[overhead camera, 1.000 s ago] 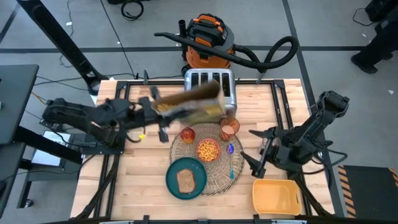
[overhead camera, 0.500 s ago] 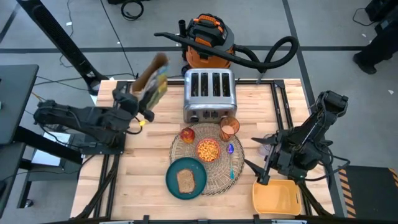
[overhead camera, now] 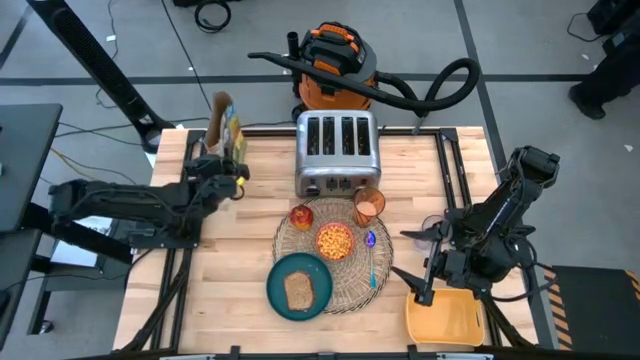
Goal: Arrange a breakfast setting
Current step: Pour the yellow cereal from the cereal box into the red patterned bowl
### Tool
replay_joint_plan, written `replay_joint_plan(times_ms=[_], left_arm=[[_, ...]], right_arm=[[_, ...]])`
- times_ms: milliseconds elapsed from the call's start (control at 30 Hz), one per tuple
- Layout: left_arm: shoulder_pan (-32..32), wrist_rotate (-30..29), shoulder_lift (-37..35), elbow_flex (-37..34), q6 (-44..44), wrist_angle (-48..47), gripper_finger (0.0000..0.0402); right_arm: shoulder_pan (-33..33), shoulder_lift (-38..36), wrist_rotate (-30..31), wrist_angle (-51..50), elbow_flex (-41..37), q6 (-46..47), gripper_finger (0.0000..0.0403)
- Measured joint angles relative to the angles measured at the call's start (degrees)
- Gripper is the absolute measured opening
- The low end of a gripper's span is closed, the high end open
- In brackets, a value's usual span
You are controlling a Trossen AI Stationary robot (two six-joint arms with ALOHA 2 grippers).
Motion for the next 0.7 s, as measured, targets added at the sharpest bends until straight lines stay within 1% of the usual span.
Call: replay_joint_plan(times_ms=[100,233,367,467,633,700], left_arm=[[5.16,3.41,0.94,-2.33,2.01,5.11,0.0105],[11.1,6.2,1.4,-2.89,2.39,5.19,0.0105],[15.09,8.31,1.36,-2.89,6.67,5.26,0.0119],[17.05,10.43,1.34,-2.89,8.13,5.3,0.0149],[18.1,15.43,1.3,-2.74,8.15,5.13,0.0219],[18.1,17.33,1.3,-1.79,8.14,3.59,0.0245]], right_arm=[[0.07,0.0,-0.03,-0.29,-0.01,1.4,0.0387],[0.04,0.0,-0.07,-0.94,-0.02,2.3,0.0387],[0.33,0.0,-0.03,-1.55,-0.02,2.67,0.0387],[0.97,0.0,-0.04,-1.58,-0.02,2.67,0.0387],[1.99,0.0,0.04,-1.51,-0.02,2.69,0.0387],[2.39,0.0,0.07,-1.26,-0.02,2.69,0.0387]])
